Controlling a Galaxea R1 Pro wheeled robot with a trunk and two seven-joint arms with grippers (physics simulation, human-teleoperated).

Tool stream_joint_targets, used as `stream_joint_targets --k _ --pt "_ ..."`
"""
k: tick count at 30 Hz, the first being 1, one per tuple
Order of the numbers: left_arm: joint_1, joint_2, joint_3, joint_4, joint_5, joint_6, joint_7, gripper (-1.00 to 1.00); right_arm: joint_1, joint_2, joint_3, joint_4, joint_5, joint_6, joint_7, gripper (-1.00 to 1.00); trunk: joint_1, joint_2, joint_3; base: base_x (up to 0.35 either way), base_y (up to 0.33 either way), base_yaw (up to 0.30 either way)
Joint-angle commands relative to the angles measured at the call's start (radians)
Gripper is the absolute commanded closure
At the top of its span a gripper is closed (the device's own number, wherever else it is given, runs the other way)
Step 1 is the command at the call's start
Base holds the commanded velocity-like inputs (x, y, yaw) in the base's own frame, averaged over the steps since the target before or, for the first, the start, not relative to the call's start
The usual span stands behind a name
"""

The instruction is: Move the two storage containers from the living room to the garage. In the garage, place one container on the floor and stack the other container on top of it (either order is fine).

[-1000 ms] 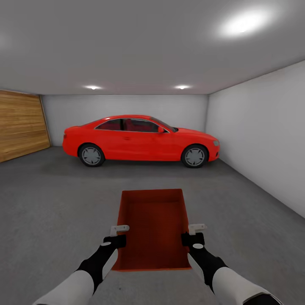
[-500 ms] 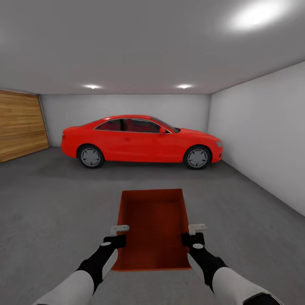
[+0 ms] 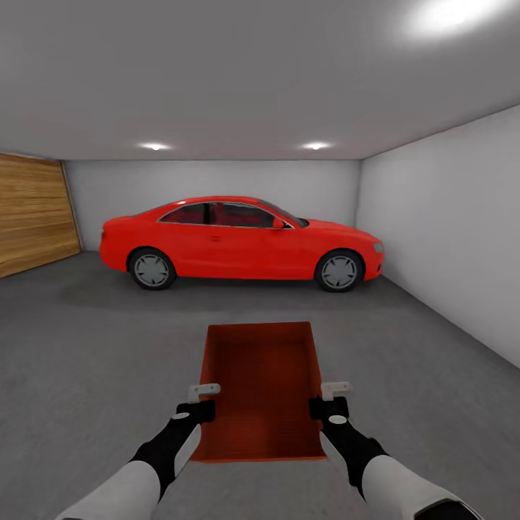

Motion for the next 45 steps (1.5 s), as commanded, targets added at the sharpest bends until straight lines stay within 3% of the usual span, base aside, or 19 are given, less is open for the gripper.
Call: stream_joint_targets --k 1,24,45 --pt "0.000 0.016 0.005 -0.004 -0.006 0.007 0.077 1.00 -0.002 -0.001 -0.032 0.001 -0.007 -0.006 -0.032 1.00 0.001 -0.001 -0.002 0.322 0.000 0.000" --pt "0.000 0.016 0.005 -0.004 -0.007 0.007 0.077 1.00 -0.002 -0.001 -0.033 0.000 -0.007 -0.011 -0.032 1.00 0.001 -0.001 -0.002 0.322 0.000 -0.009" --pt "-0.001 0.017 0.005 -0.004 -0.005 0.007 0.077 1.00 -0.002 -0.001 -0.032 0.000 -0.007 -0.011 -0.032 1.00 0.001 -0.001 -0.002 0.322 0.000 -0.277"
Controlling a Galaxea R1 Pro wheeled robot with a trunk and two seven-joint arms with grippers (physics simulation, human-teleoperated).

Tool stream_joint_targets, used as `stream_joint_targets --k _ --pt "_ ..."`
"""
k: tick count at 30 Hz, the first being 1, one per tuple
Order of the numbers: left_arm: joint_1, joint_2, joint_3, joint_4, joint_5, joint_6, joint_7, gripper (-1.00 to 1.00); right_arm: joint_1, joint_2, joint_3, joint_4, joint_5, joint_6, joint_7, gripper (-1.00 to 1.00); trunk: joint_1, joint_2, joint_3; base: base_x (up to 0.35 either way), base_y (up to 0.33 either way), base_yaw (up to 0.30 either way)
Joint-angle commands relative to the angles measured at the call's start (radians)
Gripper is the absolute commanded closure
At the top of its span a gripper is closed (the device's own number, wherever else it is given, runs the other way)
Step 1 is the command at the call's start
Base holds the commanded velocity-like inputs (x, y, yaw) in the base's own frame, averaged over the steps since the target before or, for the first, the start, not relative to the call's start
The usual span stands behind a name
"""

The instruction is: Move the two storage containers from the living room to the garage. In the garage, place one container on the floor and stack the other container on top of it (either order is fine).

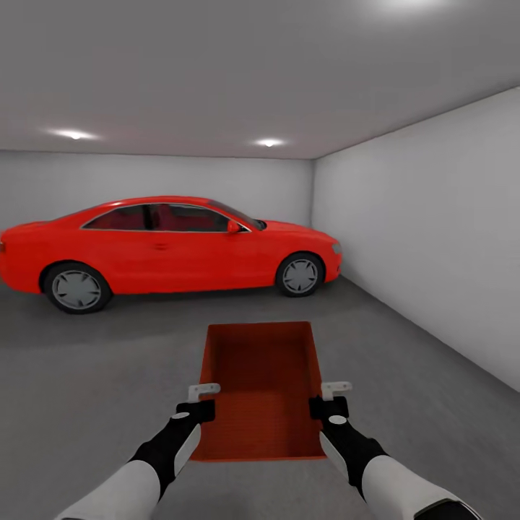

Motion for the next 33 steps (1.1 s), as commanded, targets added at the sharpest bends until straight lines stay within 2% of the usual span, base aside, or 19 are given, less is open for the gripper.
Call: stream_joint_targets --k 1,33 --pt "0.000 0.016 0.004 -0.003 -0.002 0.007 0.080 1.00 -0.002 -0.001 -0.037 0.000 -0.001 -0.007 -0.028 1.00 0.001 -0.001 -0.002 0.322 0.000 -0.290" --pt "0.001 0.015 0.005 -0.003 -0.002 0.007 0.078 1.00 -0.002 -0.001 -0.039 -0.001 -0.002 -0.008 -0.028 1.00 0.001 -0.001 -0.002 0.322 0.000 -0.291"
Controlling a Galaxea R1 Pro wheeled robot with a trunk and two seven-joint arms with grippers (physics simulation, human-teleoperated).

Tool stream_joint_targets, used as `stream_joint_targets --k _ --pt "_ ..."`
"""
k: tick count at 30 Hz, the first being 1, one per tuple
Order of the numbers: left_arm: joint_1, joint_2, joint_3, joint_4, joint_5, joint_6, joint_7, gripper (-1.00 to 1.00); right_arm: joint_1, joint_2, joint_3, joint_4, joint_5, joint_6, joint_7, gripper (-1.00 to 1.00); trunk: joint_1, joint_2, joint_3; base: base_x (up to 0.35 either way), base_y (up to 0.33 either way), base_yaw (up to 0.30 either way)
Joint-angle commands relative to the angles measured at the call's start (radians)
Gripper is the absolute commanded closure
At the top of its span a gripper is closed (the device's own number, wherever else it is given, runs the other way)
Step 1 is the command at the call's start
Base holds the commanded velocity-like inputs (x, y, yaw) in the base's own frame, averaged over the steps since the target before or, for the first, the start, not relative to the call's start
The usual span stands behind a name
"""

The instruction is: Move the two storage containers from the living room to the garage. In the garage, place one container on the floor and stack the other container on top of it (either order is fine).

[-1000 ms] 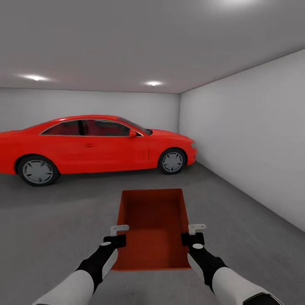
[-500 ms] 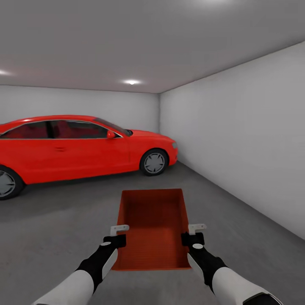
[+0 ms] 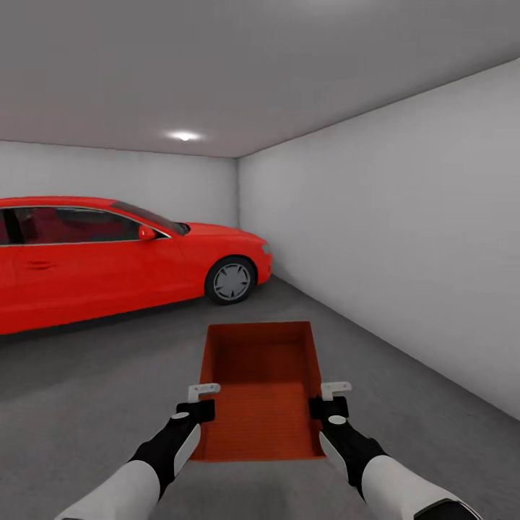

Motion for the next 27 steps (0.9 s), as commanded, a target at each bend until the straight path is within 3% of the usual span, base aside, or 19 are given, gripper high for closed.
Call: stream_joint_targets --k 1,27 --pt "0.000 0.014 0.004 -0.002 0.000 0.007 0.081 1.00 -0.002 -0.002 -0.045 -0.001 0.003 -0.007 -0.025 1.00 0.001 -0.001 -0.002 0.322 0.000 -0.291" --pt "0.000 0.014 0.004 -0.002 0.000 0.007 0.080 1.00 -0.002 -0.002 -0.045 -0.002 0.003 -0.007 -0.025 1.00 0.001 -0.001 -0.002 0.322 0.000 -0.291"
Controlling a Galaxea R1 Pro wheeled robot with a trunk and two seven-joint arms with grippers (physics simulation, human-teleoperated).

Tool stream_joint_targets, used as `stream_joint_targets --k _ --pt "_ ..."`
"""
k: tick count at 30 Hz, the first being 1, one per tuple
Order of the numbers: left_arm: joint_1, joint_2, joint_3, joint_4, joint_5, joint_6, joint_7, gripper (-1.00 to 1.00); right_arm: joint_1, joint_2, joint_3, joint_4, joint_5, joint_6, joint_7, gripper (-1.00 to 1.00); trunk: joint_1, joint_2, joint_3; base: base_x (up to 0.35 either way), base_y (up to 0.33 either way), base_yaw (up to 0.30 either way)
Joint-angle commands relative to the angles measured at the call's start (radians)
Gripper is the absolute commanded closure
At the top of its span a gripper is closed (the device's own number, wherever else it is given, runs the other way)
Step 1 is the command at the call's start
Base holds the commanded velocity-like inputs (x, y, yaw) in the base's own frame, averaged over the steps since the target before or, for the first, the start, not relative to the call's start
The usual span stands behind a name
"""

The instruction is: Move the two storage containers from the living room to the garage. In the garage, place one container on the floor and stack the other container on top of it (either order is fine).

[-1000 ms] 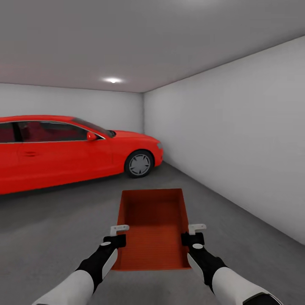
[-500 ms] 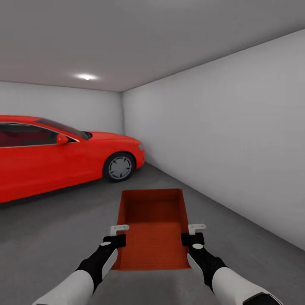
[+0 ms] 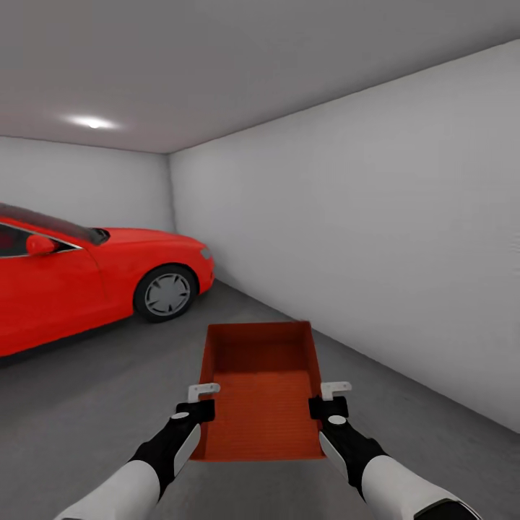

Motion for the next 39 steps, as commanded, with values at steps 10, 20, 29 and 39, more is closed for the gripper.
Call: stream_joint_targets --k 10,20,29,39 --pt "0.000 0.014 0.003 -0.002 0.001 0.007 0.082 1.00 -0.002 -0.002 -0.047 -0.001 0.004 -0.007 -0.024 1.00 0.001 -0.001 -0.002 0.322 0.000 -0.291" --pt "0.001 0.014 0.003 -0.002 0.002 0.007 0.081 1.00 -0.002 -0.002 -0.047 -0.001 0.004 -0.007 -0.024 1.00 0.001 -0.001 -0.002 0.322 0.000 -0.291" --pt "0.000 0.014 0.002 -0.002 0.001 0.007 0.081 1.00 -0.002 -0.002 -0.047 -0.001 0.004 -0.007 -0.024 1.00 0.001 -0.001 -0.002 0.322 0.000 -0.291" --pt "0.000 0.015 0.002 -0.002 0.001 0.007 0.081 1.00 -0.002 -0.003 -0.047 -0.001 0.004 -0.007 -0.024 1.00 0.001 -0.001 -0.002 0.322 0.000 -0.291"
